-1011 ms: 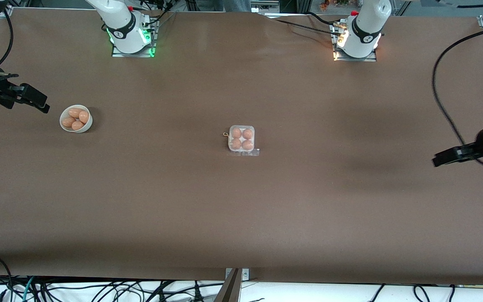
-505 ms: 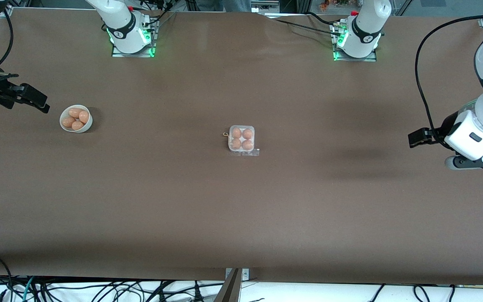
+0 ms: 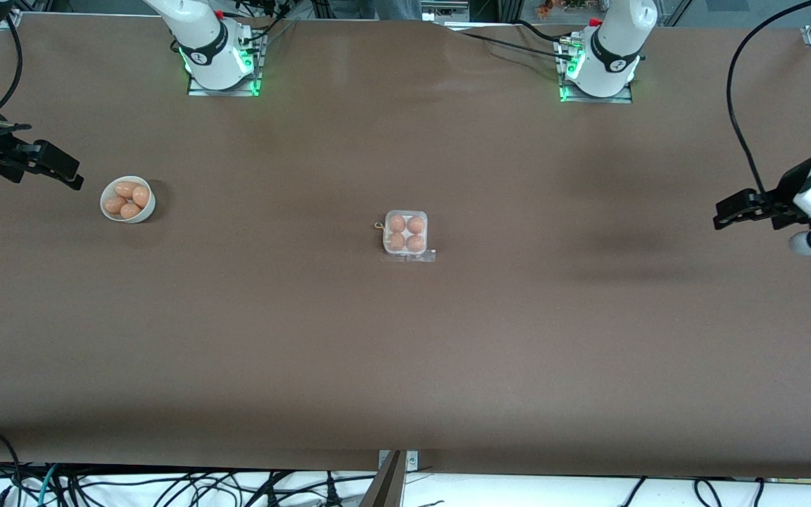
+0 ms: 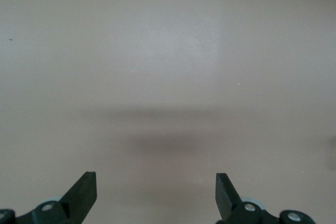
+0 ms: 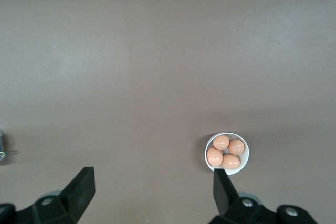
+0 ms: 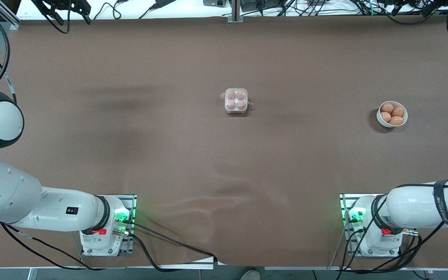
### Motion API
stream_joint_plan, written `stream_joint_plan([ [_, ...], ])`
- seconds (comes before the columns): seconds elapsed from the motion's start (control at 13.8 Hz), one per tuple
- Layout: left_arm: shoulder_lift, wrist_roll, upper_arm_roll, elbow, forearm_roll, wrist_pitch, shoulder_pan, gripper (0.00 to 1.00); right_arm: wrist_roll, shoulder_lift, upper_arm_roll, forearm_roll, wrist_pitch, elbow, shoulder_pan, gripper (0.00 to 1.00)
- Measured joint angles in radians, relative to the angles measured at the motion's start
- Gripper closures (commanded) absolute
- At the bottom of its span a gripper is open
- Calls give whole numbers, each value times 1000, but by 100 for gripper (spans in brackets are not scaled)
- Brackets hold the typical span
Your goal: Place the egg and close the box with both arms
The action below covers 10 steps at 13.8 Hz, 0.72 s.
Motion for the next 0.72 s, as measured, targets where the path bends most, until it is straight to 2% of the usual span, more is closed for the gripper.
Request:
stream_joint_plan([
  [0.43, -38, 2, -7, -63, 0, 51, 0, 0, 0, 0, 0, 0, 0, 0, 0, 0],
  [0.72, -67, 2, -13, -72, 0, -1, 0, 0, 0, 0, 0, 0, 0, 0, 0, 0],
])
